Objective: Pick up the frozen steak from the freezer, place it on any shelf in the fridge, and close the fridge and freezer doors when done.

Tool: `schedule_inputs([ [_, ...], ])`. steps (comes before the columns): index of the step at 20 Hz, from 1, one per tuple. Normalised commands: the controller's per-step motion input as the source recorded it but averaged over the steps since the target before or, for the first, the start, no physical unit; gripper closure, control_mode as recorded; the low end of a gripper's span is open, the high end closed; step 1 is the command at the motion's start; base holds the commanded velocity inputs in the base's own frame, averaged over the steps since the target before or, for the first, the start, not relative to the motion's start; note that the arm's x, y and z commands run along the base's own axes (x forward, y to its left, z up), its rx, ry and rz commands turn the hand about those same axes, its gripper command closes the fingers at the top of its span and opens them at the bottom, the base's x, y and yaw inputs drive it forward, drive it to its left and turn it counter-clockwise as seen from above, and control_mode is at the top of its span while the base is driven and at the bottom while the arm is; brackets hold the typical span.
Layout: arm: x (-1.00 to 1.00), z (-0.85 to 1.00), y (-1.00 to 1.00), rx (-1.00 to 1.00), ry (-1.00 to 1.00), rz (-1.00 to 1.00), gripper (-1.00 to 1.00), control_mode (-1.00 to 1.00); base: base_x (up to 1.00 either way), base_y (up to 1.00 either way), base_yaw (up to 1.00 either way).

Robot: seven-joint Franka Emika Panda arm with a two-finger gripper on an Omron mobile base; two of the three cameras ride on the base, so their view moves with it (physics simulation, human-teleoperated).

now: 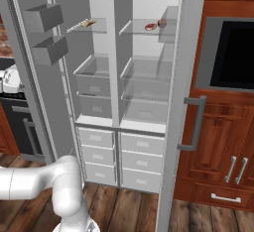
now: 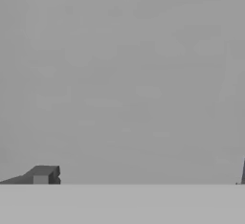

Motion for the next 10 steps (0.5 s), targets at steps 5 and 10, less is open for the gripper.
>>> schedule_inputs([
  [5, 0.39, 0.04, -0.93, 0.00, 0.00, 0.00, -1.00, -1.00, 0.00, 0.00, 0.00],
  [10, -0.36, 0.43, -0.66, 0.00, -0.07, -0.03, -1.00, -1.00, 0.00, 0.00, 0.00],
])
